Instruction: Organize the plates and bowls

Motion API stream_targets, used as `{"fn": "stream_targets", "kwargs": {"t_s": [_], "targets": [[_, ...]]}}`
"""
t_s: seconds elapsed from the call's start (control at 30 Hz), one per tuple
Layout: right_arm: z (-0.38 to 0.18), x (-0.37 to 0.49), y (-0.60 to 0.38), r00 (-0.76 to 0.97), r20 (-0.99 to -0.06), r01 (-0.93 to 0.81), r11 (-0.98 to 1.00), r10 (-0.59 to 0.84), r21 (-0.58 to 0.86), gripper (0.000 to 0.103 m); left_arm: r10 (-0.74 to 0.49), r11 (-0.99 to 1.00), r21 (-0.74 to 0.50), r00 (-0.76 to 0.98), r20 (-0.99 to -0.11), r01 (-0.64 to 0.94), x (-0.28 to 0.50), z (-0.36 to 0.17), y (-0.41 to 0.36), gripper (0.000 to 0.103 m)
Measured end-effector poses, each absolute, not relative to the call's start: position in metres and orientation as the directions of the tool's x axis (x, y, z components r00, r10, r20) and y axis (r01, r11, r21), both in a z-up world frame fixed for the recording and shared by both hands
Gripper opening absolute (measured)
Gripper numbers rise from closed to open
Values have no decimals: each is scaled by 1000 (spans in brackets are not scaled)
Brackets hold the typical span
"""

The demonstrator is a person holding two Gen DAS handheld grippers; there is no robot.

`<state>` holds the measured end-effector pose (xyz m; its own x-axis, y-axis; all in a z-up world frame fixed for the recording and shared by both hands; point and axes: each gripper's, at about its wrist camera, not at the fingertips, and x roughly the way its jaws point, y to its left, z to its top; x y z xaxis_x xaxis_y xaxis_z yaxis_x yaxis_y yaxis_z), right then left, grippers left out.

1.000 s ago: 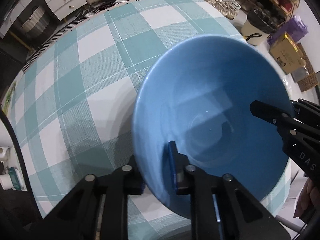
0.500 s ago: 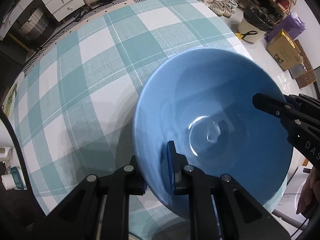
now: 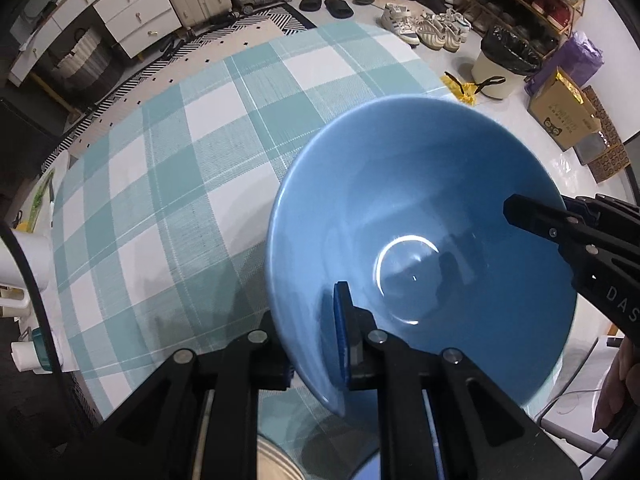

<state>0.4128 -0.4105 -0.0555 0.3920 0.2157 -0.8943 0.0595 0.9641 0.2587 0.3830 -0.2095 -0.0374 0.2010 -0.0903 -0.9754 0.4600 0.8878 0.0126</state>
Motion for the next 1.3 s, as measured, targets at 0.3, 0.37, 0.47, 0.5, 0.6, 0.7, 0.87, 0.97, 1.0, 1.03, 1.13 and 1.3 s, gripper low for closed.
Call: {"fn": "stream_targets", "kwargs": {"t_s": [0.3, 0.37, 0.47, 0.5, 0.6, 0.7, 0.87, 0.97, 1.0, 1.03, 1.13, 1.3], "targets": [[-10, 378, -404, 434, -876, 44, 966, 210, 254, 16, -112, 881, 14, 237, -965, 473, 355, -1, -202, 14], [0, 368, -403, 442, -872, 45, 966, 210, 255, 16, -119, 883, 11, 247, -962, 469, 348, 6, -199, 14], [12, 353, -398, 450, -870, 47, 968, 200, 247, 16, -123, 882, 17, 266, -956, 471, 333, 16, -196, 14], [15, 347, -396, 452, -871, 46, 969, 195, 242, 16, -125, 882, 18, 272, -954, 470, 328, 19, -193, 14], [24, 331, -390, 462, -865, 39, 970, 194, 239, 16, -127, 882, 19, 276, -953, 471, 314, 22, -188, 14], [29, 311, -382, 465, -865, 30, 973, 191, 231, 16, -130, 883, 14, 273, -953, 470, 298, 22, -181, 14], [30, 278, -369, 482, -854, 22, 971, 197, 236, 16, -136, 885, 4, 268, -954, 465, 270, 15, -170, 14], [23, 264, -361, 479, -856, 26, 972, 194, 234, 16, -125, 885, 9, 256, -959, 465, 254, 6, -165, 14], [19, 259, -358, 477, -857, 28, 971, 195, 236, 16, -125, 888, 8, 260, -958, 459, 250, 4, -163, 14], [17, 257, -356, 477, -857, 28, 970, 198, 240, 16, -125, 889, 7, 259, -958, 457, 247, 3, -161, 14], [7, 245, -350, 475, -856, 33, 968, 204, 249, 16, -127, 893, -1, 250, -960, 451, 237, -5, -157, 15], [-9, 237, -345, 466, -862, 33, 969, 202, 245, 16, -156, 896, -45, 218, -963, 442, 227, -20, -151, 16]]}}
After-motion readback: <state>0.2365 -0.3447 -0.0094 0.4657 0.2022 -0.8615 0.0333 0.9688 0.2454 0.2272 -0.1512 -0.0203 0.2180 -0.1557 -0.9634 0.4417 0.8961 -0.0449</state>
